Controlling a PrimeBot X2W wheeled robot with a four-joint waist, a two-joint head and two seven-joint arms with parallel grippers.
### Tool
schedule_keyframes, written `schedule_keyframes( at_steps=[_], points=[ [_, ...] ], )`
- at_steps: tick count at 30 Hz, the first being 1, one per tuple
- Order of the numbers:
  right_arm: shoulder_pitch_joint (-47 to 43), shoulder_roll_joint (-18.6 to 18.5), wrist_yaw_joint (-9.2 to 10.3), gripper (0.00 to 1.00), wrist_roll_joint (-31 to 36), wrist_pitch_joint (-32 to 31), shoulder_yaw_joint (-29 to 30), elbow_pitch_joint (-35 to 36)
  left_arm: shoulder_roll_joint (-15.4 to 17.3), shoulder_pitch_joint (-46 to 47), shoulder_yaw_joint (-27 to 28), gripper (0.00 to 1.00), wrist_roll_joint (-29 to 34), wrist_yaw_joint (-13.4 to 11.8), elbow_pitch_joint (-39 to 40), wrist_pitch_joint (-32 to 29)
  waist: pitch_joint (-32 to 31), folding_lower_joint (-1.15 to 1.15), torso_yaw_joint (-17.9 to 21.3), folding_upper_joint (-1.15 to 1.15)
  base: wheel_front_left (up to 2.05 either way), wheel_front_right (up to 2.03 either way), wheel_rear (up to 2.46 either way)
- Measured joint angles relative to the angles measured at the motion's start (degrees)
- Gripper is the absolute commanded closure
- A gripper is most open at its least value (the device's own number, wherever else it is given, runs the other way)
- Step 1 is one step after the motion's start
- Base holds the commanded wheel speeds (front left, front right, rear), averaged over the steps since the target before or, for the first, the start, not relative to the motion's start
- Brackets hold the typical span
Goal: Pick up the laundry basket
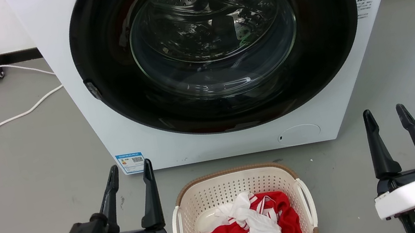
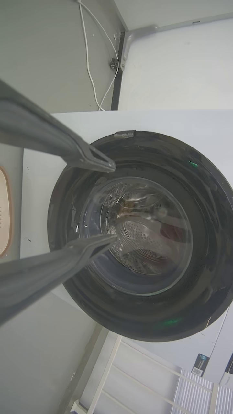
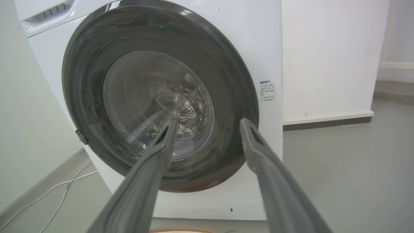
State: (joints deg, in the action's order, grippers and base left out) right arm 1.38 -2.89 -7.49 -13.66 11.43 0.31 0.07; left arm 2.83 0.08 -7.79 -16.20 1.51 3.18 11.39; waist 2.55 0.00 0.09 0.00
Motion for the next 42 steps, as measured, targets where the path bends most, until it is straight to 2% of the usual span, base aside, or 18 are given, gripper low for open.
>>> schedule_keyframes(
  at_steps=[10,15,23,33,42],
  points=[
    [-0.83,0.00,-0.01,0.00,7.21,1.16,-0.27,-1.75,0.01,-0.71,-1.51,0.00,4.70,1.47,-3.81,1.24,-0.31,0.00,0.12,0.00,0.00,0.00,0.00],
    [-0.97,0.00,-0.01,0.00,8.59,1.72,-0.52,-2.50,0.00,-0.82,-2.29,0.00,6.92,1.62,-5.91,1.86,-0.31,0.00,0.20,0.00,0.00,0.00,0.00],
    [-1.37,0.00,-0.01,0.00,7.83,2.68,-1.08,-5.05,0.01,-1.03,-2.65,0.00,9.33,2.38,-8.26,2.65,-0.53,0.00,0.32,0.00,0.00,0.00,0.00],
    [-1.35,0.00,-0.01,0.00,11.12,3.65,-1.74,-4.16,0.00,-1.39,-3.45,0.00,12.51,2.56,-8.61,3.53,-0.57,0.00,0.17,0.00,0.00,0.00,0.00],
    [-1.35,0.00,-0.01,0.00,10.68,3.65,-1.75,-3.63,0.00,-1.40,-2.96,0.00,12.51,3.00,-8.90,3.68,-0.46,0.00,-0.13,0.00,0.00,0.00,0.00]
  ],
)
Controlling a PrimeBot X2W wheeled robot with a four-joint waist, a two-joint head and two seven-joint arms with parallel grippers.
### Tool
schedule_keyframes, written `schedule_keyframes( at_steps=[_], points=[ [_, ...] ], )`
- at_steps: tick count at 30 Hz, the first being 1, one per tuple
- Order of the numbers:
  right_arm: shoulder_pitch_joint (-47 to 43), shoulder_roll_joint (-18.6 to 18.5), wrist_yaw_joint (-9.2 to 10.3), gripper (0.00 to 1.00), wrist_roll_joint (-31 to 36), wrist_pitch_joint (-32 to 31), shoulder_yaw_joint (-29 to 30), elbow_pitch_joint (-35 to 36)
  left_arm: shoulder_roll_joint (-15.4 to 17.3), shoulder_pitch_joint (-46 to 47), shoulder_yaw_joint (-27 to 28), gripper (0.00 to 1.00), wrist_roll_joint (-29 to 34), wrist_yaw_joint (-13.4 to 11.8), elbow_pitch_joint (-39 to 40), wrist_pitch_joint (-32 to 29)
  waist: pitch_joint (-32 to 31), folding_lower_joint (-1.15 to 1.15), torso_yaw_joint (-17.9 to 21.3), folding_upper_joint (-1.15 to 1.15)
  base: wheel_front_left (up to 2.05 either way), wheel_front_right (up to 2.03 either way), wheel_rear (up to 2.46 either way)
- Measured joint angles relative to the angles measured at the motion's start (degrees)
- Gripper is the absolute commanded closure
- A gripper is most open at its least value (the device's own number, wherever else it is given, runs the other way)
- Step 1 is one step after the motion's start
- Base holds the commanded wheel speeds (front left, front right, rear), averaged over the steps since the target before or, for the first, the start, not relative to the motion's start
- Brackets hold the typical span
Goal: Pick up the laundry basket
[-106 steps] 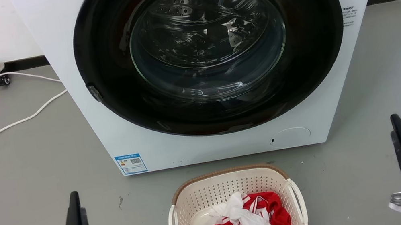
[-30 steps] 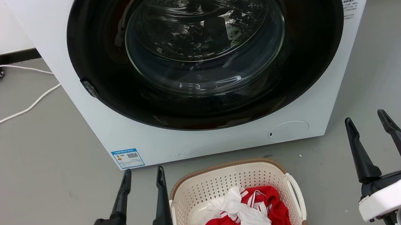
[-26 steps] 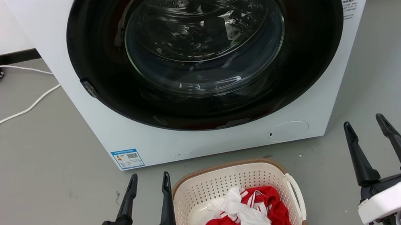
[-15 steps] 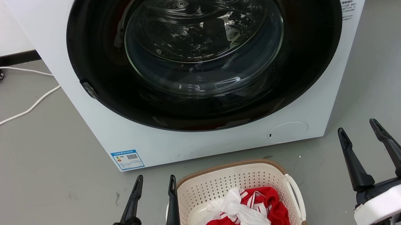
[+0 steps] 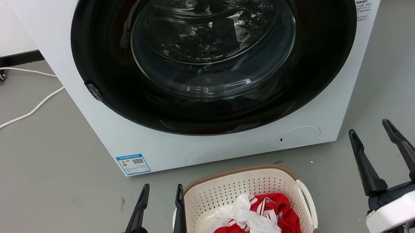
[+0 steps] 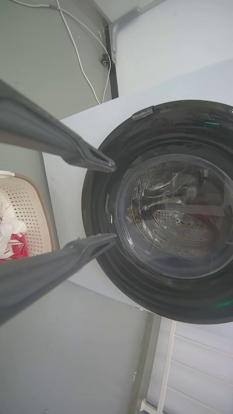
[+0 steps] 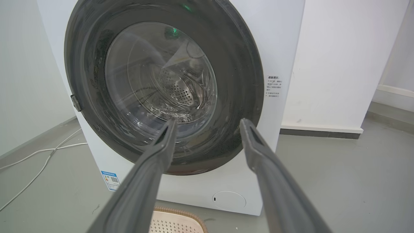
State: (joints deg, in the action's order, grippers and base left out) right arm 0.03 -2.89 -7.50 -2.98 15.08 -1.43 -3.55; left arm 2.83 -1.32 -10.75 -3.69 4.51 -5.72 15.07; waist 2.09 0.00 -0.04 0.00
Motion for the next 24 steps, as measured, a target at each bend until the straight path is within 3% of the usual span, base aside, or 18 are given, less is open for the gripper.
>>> schedule_keyframes(
  at_steps=[16,20,24],
  points=[
    [0.42,0.00,0.00,0.00,-0.97,0.00,0.07,0.02,0.00,0.05,0.13,0.00,-0.71,0.02,-0.42,0.00,1.57,0.00,0.49,0.00,0.00,0.00,0.00],
    [1.63,0.00,0.00,0.00,-0.83,0.00,0.47,-0.76,0.00,0.97,0.29,0.00,-1.08,0.04,-1.23,0.00,3.69,0.00,0.78,0.00,0.00,0.00,0.00],
    [5.56,0.00,0.00,0.00,-0.54,0.00,0.65,-1.72,0.05,5.32,2.12,0.00,-0.56,0.86,-3.55,0.00,9.59,0.00,1.39,0.00,0.00,0.00,0.00]
  ],
)
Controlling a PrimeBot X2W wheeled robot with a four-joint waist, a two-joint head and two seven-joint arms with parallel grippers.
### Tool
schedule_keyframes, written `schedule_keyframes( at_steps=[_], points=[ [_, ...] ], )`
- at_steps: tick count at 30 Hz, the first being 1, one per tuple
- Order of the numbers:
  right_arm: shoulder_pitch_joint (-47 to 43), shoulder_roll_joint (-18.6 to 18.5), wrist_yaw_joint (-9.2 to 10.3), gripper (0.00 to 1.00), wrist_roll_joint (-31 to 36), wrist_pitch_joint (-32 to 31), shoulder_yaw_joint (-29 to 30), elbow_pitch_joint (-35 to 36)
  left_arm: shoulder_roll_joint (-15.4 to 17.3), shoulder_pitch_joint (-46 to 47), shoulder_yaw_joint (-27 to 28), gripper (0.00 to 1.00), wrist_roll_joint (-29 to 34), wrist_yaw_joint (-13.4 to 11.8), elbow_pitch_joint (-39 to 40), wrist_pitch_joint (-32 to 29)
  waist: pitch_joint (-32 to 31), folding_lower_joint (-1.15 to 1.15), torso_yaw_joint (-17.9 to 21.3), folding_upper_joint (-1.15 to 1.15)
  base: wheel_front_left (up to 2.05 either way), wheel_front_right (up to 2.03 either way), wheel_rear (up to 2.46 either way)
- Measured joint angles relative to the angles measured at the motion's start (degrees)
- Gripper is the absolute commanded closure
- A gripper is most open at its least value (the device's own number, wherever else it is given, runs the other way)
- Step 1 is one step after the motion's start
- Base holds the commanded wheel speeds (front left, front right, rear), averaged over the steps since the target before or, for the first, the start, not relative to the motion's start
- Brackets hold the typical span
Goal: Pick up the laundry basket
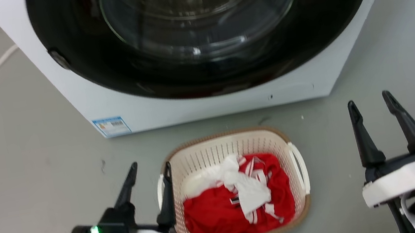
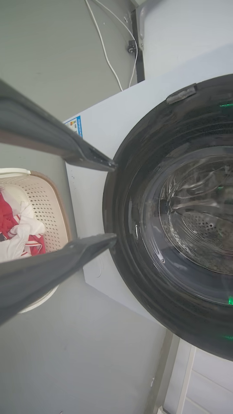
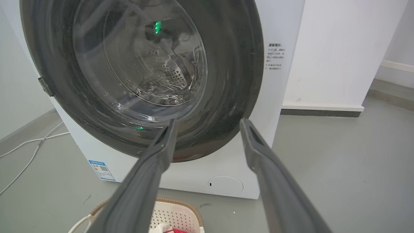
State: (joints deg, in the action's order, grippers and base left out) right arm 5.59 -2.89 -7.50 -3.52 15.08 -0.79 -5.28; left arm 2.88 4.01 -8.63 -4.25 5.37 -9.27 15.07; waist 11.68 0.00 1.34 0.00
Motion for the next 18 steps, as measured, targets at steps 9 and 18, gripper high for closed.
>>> schedule_keyframes(
  at_steps=[9,18],
  points=[
    [8.02,-0.01,-0.01,0.00,0.08,0.00,-0.12,-7.37,2.75,11.50,1.82,0.00,-0.23,1.41,-11.70,0.00,12.38,-0.01,0.83,0.00,0.00,0.00,0.00],
    [19.09,-0.01,-0.01,0.00,0.54,-3.16,-1.98,-21.96,5.79,24.81,-0.75,0.00,-1.04,1.99,-31.99,-0.19,22.79,-0.01,1.40,0.00,0.00,0.00,0.00]
  ],
)
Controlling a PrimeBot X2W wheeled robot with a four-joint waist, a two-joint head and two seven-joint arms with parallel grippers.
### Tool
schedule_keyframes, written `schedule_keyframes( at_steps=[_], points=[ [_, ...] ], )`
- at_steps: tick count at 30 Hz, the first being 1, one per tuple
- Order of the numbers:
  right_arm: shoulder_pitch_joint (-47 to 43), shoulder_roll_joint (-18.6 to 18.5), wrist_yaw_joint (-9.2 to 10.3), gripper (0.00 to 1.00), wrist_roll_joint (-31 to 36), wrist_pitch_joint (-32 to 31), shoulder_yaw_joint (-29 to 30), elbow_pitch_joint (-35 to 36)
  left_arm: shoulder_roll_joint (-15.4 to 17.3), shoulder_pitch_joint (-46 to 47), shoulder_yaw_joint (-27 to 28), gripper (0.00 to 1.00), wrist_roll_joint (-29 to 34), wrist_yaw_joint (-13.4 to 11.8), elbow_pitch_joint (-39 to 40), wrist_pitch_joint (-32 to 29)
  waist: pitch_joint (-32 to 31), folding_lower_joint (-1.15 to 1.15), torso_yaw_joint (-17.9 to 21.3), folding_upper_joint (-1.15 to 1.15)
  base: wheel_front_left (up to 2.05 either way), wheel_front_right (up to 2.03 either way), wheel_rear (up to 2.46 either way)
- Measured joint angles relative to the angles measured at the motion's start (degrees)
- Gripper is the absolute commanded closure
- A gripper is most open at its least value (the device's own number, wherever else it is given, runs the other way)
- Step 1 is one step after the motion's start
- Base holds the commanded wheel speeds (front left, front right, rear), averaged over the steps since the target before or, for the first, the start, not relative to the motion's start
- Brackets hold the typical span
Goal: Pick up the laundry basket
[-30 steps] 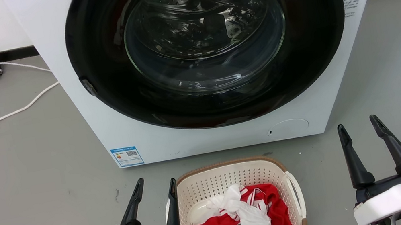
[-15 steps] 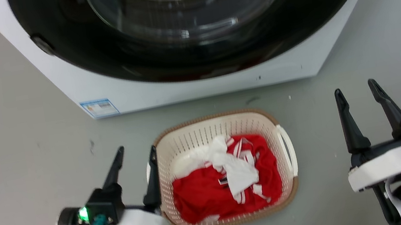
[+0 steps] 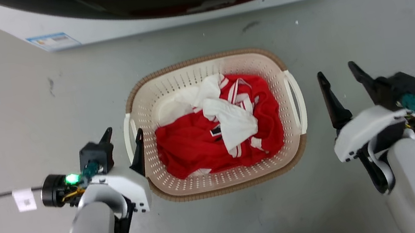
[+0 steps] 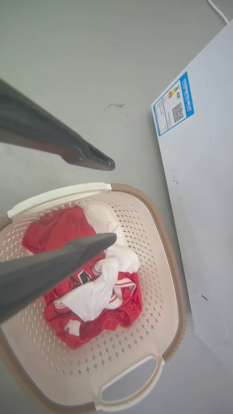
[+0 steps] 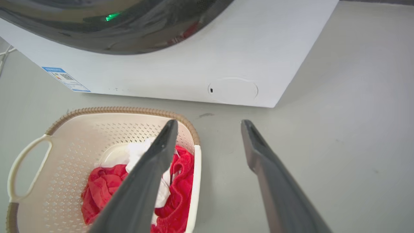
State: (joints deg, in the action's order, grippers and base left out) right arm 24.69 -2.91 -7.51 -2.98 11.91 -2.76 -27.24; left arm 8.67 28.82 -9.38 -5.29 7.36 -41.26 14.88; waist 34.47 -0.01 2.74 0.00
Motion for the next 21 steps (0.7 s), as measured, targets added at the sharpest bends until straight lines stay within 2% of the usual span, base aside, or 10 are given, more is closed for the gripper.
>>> schedule_keyframes(
  at_steps=[4,9,15,21],
  points=[
    [5.20,0.01,0.01,0.00,-2.57,-4.04,-1.62,-8.10,0.01,5.56,-1.47,0.00,-2.74,0.04,-7.69,-1.56,3.44,0.00,0.00,0.00,0.00,0.00,0.00],
    [12.55,0.00,0.01,0.00,-4.37,-7.73,-3.86,-16.70,1.07,10.92,-6.51,0.00,-6.86,0.07,-13.88,-3.54,7.23,0.00,-0.17,0.00,0.00,0.00,0.00],
    [20.09,0.12,0.00,0.00,-6.46,-11.88,-8.84,-24.85,3.32,15.88,-11.92,0.00,-13.04,0.13,-16.97,-5.12,10.88,0.00,-0.18,0.00,0.00,0.00,0.00],
    [25.80,0.04,0.00,0.00,-9.82,-17.07,-10.80,-32.72,4.85,19.06,-18.83,0.00,-19.38,0.13,-18.24,-11.00,13.20,0.00,-0.16,0.00,0.00,0.00,0.00]
  ],
)
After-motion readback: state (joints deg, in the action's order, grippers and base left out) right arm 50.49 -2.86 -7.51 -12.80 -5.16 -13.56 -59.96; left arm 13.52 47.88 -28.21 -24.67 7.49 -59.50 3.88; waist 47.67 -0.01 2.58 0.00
